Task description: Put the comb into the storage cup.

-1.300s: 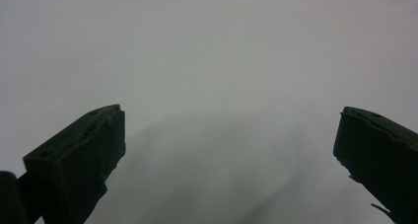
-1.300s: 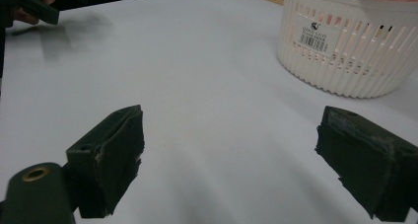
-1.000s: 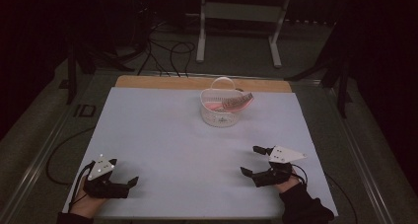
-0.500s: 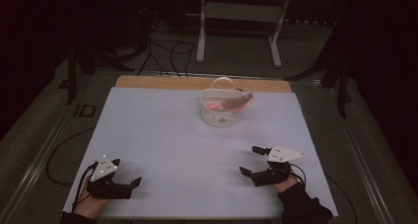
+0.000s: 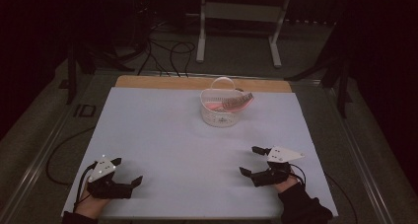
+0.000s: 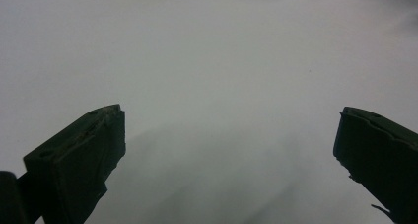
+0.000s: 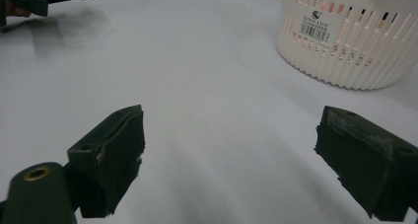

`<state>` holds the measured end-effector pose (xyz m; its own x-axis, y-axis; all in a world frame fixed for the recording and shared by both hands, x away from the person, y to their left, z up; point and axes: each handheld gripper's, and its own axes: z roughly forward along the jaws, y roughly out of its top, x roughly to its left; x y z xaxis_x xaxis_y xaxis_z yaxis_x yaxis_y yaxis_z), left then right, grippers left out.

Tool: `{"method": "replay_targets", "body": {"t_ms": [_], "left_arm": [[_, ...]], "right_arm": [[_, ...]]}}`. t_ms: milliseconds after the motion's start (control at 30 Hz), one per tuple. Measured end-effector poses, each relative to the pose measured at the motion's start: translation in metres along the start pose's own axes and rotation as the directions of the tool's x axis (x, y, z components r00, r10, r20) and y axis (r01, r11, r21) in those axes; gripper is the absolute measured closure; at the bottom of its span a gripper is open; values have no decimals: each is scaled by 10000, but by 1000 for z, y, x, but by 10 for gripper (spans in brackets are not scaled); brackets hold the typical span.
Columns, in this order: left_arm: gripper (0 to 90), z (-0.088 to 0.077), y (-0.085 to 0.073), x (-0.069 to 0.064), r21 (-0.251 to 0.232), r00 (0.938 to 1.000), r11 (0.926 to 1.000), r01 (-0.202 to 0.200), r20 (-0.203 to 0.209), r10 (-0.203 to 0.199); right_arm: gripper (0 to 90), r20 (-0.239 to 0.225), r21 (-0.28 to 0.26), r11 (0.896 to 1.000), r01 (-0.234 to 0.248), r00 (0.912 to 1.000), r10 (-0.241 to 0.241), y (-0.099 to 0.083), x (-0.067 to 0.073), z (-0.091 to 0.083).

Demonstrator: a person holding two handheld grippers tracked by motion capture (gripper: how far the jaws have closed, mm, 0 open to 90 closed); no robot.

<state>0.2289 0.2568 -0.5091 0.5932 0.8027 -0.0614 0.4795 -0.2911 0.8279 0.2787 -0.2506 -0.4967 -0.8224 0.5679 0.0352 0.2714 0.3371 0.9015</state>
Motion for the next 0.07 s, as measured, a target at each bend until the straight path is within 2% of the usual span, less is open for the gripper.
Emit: {"method": "replay_targets", "body": {"t_ms": [67], "left_arm": [[1,0,0,0,-28,10000,10000,28,16,-28]], "right_arm": [[110,19,-25,10000,52,10000,-52,1,0,-1]]}}
